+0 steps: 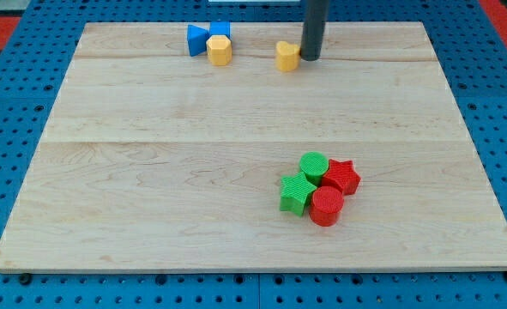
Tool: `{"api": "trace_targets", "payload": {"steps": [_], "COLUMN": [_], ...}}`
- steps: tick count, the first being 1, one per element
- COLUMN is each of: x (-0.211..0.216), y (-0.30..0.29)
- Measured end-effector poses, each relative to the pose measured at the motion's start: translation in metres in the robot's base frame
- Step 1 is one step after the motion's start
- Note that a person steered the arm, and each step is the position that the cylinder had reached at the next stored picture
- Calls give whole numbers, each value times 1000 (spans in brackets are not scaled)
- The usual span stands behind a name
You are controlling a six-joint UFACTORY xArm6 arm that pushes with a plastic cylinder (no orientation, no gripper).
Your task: Slide the yellow heart closer to the yellow hexagon
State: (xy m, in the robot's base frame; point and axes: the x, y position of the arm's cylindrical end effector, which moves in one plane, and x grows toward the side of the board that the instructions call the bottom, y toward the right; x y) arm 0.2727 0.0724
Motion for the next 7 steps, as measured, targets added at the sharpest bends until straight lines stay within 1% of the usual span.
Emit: {"api": "trace_targets", "payload": {"steps": [1,2,3,4,5,6,7], "x": [0,0,7,32,37,20,4], "y": [-26,-31,-22,-4,-20,-40,-46]}}
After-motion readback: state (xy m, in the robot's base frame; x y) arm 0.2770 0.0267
